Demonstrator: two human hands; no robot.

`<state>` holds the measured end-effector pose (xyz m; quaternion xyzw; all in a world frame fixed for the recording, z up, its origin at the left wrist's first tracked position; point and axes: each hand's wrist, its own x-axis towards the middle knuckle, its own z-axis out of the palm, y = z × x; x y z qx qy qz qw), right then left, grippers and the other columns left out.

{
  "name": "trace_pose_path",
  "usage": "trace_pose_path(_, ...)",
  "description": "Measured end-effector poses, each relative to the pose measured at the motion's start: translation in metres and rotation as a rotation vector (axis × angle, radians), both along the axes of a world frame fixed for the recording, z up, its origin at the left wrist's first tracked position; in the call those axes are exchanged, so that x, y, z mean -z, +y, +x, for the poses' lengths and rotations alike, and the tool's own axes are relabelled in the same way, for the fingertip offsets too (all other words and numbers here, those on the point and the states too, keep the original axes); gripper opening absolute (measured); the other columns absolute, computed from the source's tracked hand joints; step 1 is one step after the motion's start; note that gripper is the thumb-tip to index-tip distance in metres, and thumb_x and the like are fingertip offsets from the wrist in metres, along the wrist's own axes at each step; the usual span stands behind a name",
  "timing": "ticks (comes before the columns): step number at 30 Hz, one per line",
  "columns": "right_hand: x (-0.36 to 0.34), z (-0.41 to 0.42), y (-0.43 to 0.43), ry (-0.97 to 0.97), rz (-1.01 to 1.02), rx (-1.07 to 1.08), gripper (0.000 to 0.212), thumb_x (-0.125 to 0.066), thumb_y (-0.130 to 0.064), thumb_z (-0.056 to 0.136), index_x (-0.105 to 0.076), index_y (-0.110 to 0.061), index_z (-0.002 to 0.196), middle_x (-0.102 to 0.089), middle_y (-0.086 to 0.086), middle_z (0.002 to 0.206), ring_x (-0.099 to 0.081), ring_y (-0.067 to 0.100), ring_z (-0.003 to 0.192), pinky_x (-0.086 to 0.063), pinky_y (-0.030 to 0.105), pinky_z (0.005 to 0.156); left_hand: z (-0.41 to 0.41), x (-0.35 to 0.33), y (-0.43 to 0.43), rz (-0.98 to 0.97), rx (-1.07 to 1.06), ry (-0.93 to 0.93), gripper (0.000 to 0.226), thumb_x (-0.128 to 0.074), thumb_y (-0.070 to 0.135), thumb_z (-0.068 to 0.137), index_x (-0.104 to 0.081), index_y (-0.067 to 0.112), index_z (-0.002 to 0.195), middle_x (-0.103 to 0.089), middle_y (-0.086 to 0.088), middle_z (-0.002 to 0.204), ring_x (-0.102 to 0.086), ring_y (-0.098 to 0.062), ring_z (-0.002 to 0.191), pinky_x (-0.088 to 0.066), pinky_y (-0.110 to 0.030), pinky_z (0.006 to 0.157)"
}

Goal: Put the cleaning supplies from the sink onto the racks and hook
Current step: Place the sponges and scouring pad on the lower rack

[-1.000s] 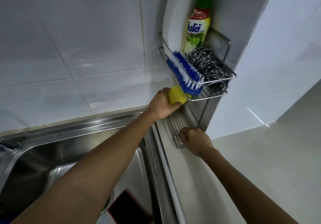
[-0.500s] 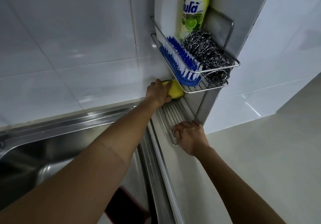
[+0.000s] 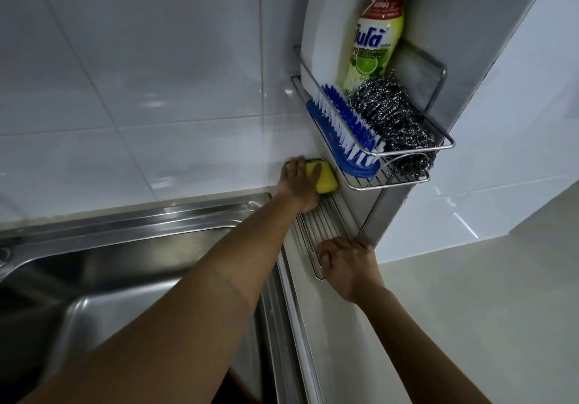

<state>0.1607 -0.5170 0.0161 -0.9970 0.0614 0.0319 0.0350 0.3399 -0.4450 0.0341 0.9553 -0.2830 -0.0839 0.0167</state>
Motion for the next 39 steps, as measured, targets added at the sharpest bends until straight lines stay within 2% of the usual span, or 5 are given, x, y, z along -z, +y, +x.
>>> trace_pose_path(11, -0.007, 0.003, 0.004, 0.066, 0.118, 0.133, 0.035, -0.029, -0.034, 0.099, -0.063, -0.028, 0.108, -0.064, 0.001, 0.125, -0.059, 0.023, 0.115, -0.036, 0.033, 0.101, -0.067, 0.028, 0.183, -0.068, -0.18, 0.038, 0.059, -0.03, 0.035, 0.1, -0.014, 0.01, 0.152, -0.014, -0.012, 0.161, -0.012, -0.025, 0.149, -0.014, -0.045, 0.118)
trace_pose_path(20, -0.007, 0.002, 0.121, -0.391, 0.225, 0.057, 0.045, -0.046, -0.023, 0.089, -0.058, -0.003, 0.128, -0.058, 0.018, 0.134, -0.048, 0.035, 0.129, -0.026, 0.052, 0.113, -0.172, 0.096, 0.335, 0.109, -0.504, 0.33, 0.056, -0.034, 0.031, 0.099, -0.02, 0.013, 0.15, -0.029, -0.008, 0.155, -0.022, -0.024, 0.145, -0.018, -0.048, 0.117)
trace_pose_path(25, 0.04, -0.022, 0.197, -0.094, 0.316, -0.065, 0.052, -0.048, -0.028, 0.092, -0.042, -0.015, 0.143, -0.039, 0.004, 0.151, -0.028, 0.021, 0.144, -0.018, 0.04, 0.119, -0.205, 0.125, 0.342, 0.173, -0.462, 0.351, 0.065, -0.041, 0.027, 0.097, -0.009, 0.018, 0.153, -0.006, -0.008, 0.162, -0.008, -0.026, 0.149, -0.013, -0.047, 0.12)
trace_pose_path(32, 0.121, -0.074, 0.24, 0.454, 0.271, -0.063, 0.053, -0.048, -0.031, 0.092, -0.036, -0.015, 0.142, -0.04, 0.006, 0.144, -0.042, 0.026, 0.13, -0.041, 0.037, 0.105, -0.194, 0.147, 0.328, 0.393, -0.037, 0.196, 0.063, -0.035, 0.015, 0.098, -0.004, 0.015, 0.153, 0.003, -0.009, 0.163, 0.002, -0.027, 0.15, 0.001, -0.047, 0.121)
trace_pose_path(39, 0.148, -0.084, 0.247, 0.609, 0.227, -0.008, 0.051, -0.048, -0.014, 0.091, -0.034, -0.005, 0.139, -0.045, 0.018, 0.138, -0.048, 0.035, 0.124, -0.044, 0.039, 0.101, -0.191, 0.167, 0.345, 0.467, -0.129, 0.277, 0.058, -0.035, 0.018, 0.1, -0.01, 0.016, 0.152, -0.017, -0.016, 0.158, -0.034, -0.034, 0.138, -0.033, -0.041, 0.107)
